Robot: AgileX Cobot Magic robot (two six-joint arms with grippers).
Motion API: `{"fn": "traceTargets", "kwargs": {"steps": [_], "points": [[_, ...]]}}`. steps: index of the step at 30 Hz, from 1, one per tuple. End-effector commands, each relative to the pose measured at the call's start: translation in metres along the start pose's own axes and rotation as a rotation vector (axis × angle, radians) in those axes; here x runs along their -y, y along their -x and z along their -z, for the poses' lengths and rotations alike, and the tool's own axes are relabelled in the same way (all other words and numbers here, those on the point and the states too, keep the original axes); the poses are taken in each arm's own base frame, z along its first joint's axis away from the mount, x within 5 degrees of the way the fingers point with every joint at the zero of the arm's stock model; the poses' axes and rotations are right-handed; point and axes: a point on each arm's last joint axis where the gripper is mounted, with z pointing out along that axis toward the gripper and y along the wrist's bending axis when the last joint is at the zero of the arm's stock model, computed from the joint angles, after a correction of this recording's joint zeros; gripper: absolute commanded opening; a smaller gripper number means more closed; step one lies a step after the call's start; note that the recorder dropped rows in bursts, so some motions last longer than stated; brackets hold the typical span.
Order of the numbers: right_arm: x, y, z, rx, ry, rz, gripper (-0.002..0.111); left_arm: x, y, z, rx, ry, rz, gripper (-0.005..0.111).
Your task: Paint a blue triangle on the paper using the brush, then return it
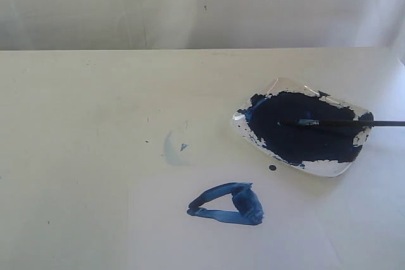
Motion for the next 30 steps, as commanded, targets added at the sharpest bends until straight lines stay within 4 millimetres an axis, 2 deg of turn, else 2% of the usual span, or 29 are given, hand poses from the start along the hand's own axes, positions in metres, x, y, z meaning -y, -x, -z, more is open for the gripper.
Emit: {"fn": "traceTargets", "kwargs": {"steps": [1, 2, 4, 7, 11, 16, 30], "points": [[0.0, 0.0, 0.0, 0.005, 0.003, -0.002, 0.0, -0.009, -0.046, -0.019, -0.041, 0.033, -0.081, 0.0], [0.0, 0.0, 0.0, 0.005, 0.003, -0.002, 0.0, -0.011, -0.068, -0.026, -0.058, 0.028, -0.127, 0.0], [0.0, 0.0, 0.0, 0.005, 0.003, -0.002, 0.0, -0.013, -0.095, -0.032, -0.081, 0.011, -0.145, 0.0], [0.0, 0.0, 0.0, 0.005, 0.003, -0.002, 0.0, -0.012, -0.103, -0.03, -0.106, -0.01, -0.196, 0.0], [0.0, 0.0, 0.0, 0.005, 0.003, -0.002, 0.0, -0.012, -0.102, -0.029, -0.069, -0.012, -0.247, 0.0], [0.0, 0.0, 0.0, 0.005, 0.003, -0.002, 0.0, -0.012, -0.096, -0.022, 0.066, -0.011, -0.248, 0.0], [0.0, 0.0, 0.0, 0.005, 0.006, -0.01, 0.0, -0.012, -0.096, -0.022, 0.068, -0.011, -0.248, 0.0]]}}
